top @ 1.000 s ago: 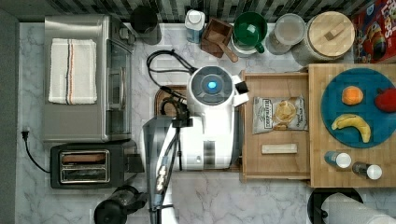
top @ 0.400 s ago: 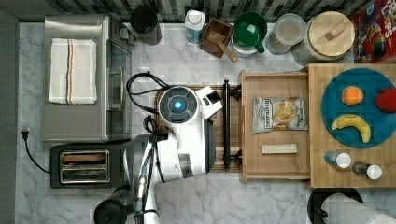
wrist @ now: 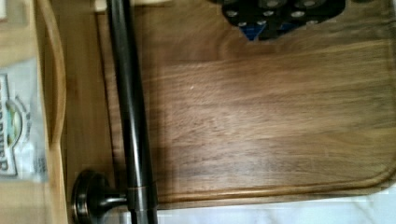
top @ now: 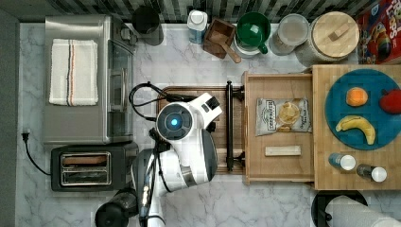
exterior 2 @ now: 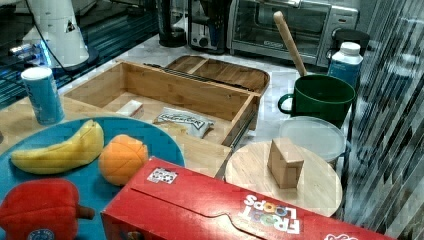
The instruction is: Close the drawer.
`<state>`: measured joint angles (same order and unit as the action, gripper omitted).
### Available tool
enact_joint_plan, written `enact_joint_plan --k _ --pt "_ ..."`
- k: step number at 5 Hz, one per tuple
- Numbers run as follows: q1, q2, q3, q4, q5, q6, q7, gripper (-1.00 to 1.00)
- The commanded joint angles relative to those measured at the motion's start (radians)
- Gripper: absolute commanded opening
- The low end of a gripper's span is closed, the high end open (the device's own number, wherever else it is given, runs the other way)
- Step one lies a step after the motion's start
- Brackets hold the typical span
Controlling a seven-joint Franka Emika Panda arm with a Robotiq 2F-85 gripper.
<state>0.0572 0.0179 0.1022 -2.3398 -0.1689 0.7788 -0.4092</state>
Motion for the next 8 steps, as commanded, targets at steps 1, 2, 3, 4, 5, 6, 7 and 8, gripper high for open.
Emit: enact_joint_plan --k 1,2,3,4,5,6,7,8 --pt "-0.007 0.081 -0.005 -0.059 -0.071 0.098 -0.094 -1.0" --pt "-0.034 0.091 -0.02 -0.074 -0.102 0.147 -0.126 -1.0" --pt "-0.058 0.083 -0.037 -0.072 -0.117 0.145 -0.182 -1.0" --pt "-0.081 0.081 -0.061 -0.058 -0.107 0.141 -0.264 -1.0" --pt "-0.104 0.1 -0.09 -0.054 -0.125 0.186 -0.322 -1.0" --pt "-0.137 0.115 -0.112 -0.063 -0.108 0.251 -0.398 -1.0" --pt "-0.168 0.104 -0.125 -0.048 -0.122 0.225 -0.44 -1.0" --pt "-0.195 0.077 -0.161 -0.053 -0.122 0.226 -0.482 -1.0"
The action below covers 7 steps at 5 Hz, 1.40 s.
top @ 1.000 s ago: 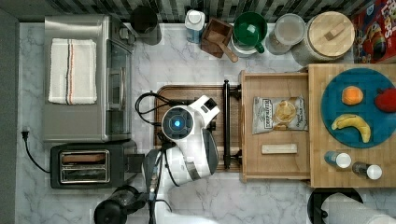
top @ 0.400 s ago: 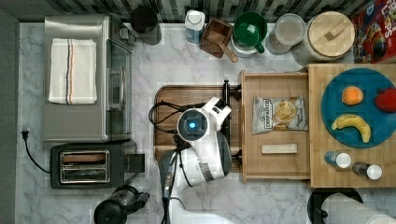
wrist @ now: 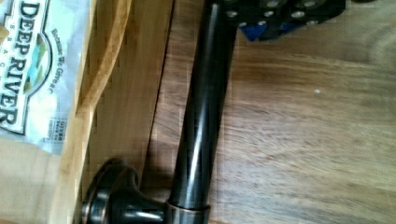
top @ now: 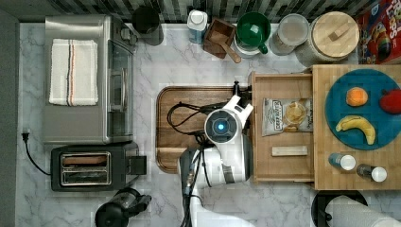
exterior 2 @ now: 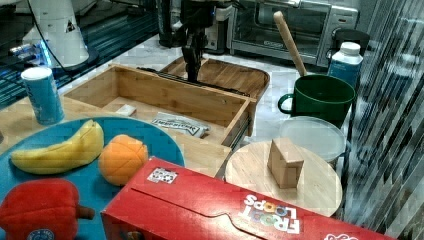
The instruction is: Close the drawer.
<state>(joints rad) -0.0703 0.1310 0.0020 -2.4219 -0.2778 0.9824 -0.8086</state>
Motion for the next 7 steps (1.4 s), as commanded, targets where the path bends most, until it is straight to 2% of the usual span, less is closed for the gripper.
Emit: enact_joint_plan --k 1,3,5,6,7 --pt "-0.128 -0.029 -0.075 0.045 0.014 0.037 -0.166 -1.0" --pt "-0.218 0.037 -0.145 0.068 0.021 0.166 -0.342 -1.0" --pt "-0.286 0.097 -0.197 0.152 0.064 0.16 -0.478 -1.0" --pt "-0.33 0.125 -0.205 0.187 0.148 0.191 -0.556 -1.0" --pt "-0.37 0.167 -0.196 0.25 0.164 0.189 -0.603 -1.0"
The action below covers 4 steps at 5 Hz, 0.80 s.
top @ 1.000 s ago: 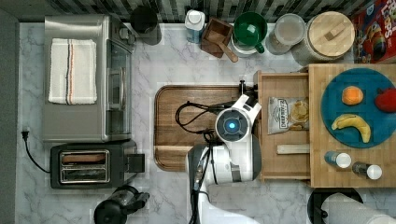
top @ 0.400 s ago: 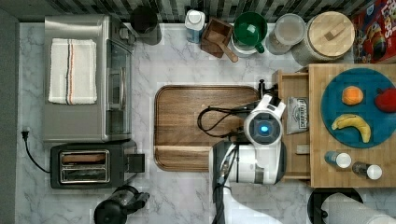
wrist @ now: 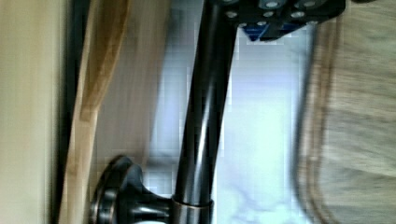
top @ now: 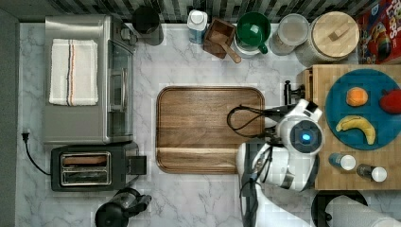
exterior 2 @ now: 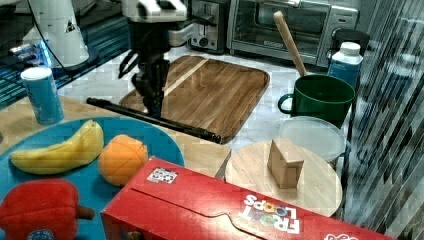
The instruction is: Close the drawer.
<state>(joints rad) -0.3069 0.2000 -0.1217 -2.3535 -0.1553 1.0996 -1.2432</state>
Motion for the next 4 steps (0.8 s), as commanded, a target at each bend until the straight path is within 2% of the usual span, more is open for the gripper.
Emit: enact_joint_plan --k 1,2,4 --pt "-0.127 0.094 -0.083 0.19 0.025 0.064 -0.154 -1.0" --pt "-0.089 0.053 -0.096 0.157 -0.016 0.027 -0.069 -1.0" --pt "-0.1 0.052 -0.085 0.157 -0.022 0.026 -0.064 -1.0"
